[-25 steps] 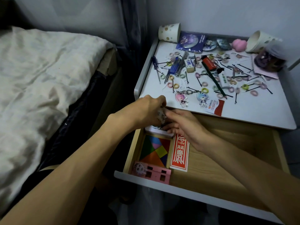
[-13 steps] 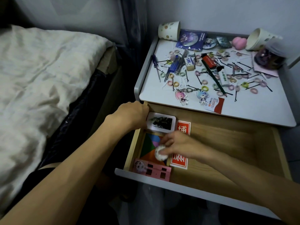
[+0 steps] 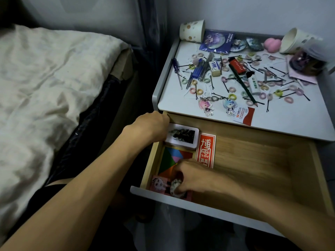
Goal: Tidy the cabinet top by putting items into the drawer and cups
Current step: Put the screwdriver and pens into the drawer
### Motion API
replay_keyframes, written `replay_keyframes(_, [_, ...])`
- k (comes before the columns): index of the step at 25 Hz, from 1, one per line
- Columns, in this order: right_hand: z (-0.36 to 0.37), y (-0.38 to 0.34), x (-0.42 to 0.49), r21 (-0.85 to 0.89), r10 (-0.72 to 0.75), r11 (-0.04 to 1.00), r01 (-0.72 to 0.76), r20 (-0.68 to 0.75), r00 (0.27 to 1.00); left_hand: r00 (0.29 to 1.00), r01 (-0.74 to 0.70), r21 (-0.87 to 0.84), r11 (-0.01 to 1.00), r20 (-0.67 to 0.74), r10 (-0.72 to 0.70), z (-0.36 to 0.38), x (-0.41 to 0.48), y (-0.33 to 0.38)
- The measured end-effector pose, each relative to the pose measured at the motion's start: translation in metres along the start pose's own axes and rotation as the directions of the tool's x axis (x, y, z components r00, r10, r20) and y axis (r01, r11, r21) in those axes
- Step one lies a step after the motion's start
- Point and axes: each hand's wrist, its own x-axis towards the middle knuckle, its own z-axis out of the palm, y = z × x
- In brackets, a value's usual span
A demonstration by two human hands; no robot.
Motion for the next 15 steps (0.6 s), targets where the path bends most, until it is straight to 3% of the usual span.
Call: replay_keyframes(15, [-0.001, 0.007, 0.008, 0.058, -0.048, 0.997, 0.045, 0.047, 0.998, 0.999, 0.032, -0.009, 0.999, 0.039, -0.031, 0.001, 0.005, 0.0])
